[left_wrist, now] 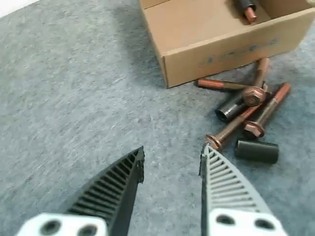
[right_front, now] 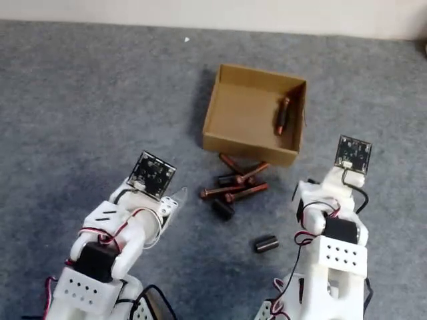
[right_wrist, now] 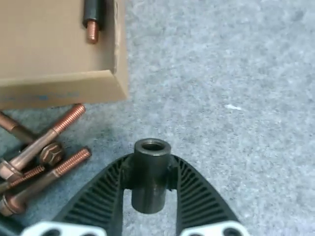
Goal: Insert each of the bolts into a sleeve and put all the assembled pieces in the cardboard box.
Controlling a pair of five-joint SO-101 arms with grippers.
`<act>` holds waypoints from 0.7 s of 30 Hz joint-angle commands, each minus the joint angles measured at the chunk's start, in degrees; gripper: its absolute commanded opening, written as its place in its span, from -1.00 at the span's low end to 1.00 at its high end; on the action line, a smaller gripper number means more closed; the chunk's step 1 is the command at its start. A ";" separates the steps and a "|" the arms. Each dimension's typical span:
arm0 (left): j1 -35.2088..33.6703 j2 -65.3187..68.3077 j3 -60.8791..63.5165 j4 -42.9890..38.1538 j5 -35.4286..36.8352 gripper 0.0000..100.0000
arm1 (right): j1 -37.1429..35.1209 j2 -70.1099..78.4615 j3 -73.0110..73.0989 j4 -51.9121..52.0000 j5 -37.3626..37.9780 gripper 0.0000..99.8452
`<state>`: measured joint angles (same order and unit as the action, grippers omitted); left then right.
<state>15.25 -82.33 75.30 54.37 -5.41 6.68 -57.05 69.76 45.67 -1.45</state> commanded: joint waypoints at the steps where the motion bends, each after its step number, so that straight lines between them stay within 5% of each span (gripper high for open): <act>1: 3.65 6.81 -4.97 0.00 -0.70 -0.59 | 0.84 -1.45 -0.40 -2.86 -0.53 -0.99; 8: 6.64 32.13 -17.19 -1.14 -0.53 -0.59 | 0.84 -1.45 -0.31 -2.86 -0.53 -0.99; 21: 8.57 67.30 -29.32 -12.22 23.65 -0.59 | 0.84 -1.45 -0.31 -2.86 -0.26 -0.99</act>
<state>23.25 -20.53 51.56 44.26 10.68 6.86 -57.05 69.76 44.88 -1.45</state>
